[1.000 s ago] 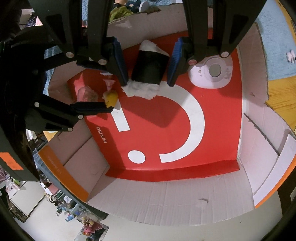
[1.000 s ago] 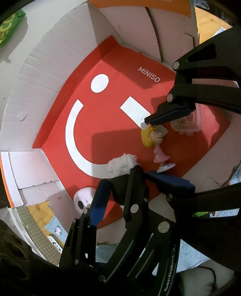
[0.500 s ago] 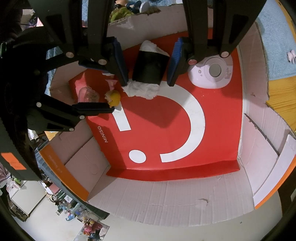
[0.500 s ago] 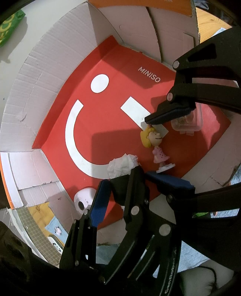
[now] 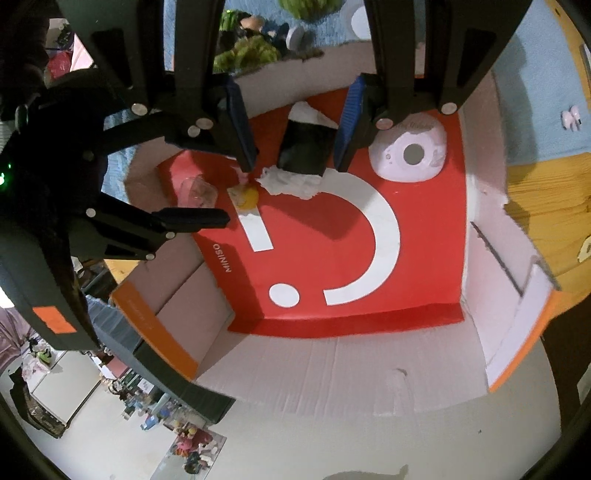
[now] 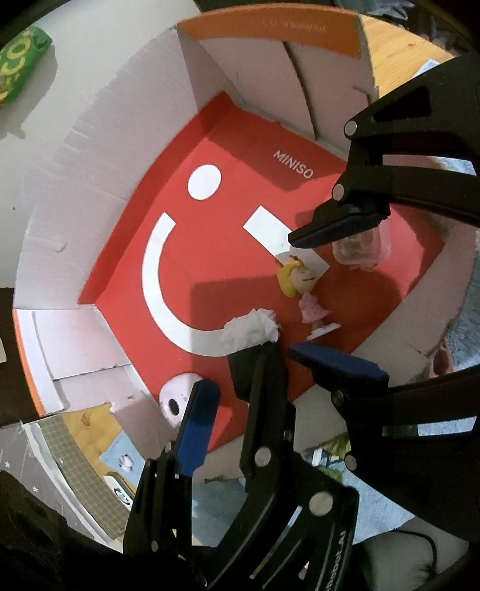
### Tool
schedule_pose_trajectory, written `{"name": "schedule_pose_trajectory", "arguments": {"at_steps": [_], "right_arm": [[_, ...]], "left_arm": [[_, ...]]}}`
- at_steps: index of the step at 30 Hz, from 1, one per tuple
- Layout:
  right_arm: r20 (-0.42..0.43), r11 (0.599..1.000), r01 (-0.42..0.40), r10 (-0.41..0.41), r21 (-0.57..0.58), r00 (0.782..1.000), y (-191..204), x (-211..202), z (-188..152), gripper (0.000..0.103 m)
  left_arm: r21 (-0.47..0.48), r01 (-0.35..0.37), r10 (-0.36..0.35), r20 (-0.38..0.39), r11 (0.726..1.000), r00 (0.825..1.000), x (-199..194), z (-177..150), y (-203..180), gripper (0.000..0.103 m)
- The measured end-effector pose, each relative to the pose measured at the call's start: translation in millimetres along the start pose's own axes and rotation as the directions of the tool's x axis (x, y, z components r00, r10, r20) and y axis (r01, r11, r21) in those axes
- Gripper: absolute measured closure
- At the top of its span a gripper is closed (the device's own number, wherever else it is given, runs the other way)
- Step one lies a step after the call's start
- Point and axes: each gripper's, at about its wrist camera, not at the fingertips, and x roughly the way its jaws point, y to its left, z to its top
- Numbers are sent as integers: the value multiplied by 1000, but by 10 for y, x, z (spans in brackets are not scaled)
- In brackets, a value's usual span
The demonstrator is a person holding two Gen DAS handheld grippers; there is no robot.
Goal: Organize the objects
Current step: 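Carry both figures into the red-lined box and open both tools, then withdraw both tools from the box back over the towel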
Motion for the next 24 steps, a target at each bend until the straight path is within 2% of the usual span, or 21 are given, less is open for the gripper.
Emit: {"name": "schedule_pose_trajectory", "arguments": {"at_steps": [5, 9, 16, 18, 21, 24], "right_arm": [[29, 1000, 24, -24, 6, 999, 84, -152, 6, 50], [56, 999, 48, -48, 5, 997, 65, -331, -60, 43], [97, 997, 78, -80, 19, 992, 184, -610, -132, 43], [110, 996, 88, -90, 19, 990, 236, -716, -180, 43], [136, 995, 101, -103, 25, 985, 329, -857, -229, 43], [169, 993, 116, -120, 31, 978, 428, -986, -286, 36]], "left_arm": [[12, -13, 13, 51, 1000, 999, -236, -65, -12, 54], [22, -23, 21, 88, 1000, 996, -417, -126, -22, 53], [16, -22, 19, 137, 1000, 990, -688, -262, 0, 51], [25, -25, 21, 162, 999, 987, -794, -324, -20, 47], [46, -49, 39, 203, 998, 978, -933, -417, -79, 46], [64, -63, 46, 237, 996, 970, -1063, -522, -120, 43]]}}
